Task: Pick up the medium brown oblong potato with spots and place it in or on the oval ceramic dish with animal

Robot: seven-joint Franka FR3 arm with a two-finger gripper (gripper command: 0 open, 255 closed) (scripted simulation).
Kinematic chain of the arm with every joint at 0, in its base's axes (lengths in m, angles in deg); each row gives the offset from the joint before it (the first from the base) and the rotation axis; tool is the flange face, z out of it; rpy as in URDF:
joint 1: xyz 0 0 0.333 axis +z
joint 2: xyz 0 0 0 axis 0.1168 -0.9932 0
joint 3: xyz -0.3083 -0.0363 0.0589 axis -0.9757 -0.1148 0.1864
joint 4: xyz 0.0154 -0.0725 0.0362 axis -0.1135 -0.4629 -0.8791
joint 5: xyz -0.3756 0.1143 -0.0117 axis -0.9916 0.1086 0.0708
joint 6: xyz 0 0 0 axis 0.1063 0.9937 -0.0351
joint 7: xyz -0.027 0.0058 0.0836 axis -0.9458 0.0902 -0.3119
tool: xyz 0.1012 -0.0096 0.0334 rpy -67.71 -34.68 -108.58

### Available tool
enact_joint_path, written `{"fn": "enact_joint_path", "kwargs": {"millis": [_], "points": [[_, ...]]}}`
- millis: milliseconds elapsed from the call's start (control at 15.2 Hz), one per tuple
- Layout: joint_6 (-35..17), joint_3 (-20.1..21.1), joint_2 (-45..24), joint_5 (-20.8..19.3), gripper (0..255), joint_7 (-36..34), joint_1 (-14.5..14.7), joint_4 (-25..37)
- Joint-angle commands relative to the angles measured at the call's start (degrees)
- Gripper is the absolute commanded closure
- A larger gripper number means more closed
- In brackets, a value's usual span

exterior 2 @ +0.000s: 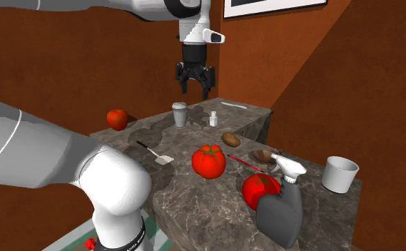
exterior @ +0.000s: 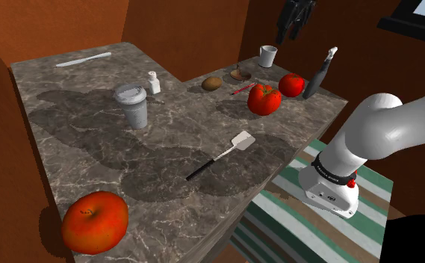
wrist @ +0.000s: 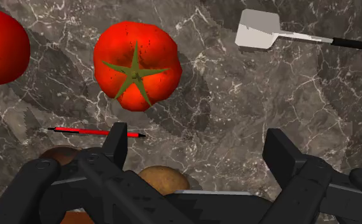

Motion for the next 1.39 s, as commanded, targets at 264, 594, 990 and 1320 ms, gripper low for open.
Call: {"fn": "enact_joint_path", "kwargs": {"millis": [264, 594, 990, 1320], "points": [[-6.7, -2.12, -6.23, -1.94, 0, 7.54, 1.64, -0.85], [-14.68, -4.37, -15.32, -3.59, 0, 16.56, 3.68, -0.04], [-23.12, -6.2, -27.41, -4.33, 0, 26.94, 5.96, 3.42], [-28.89, -6.7, -37.91, -4.13, 0, 35.21, 7.42, 8.09]]}}
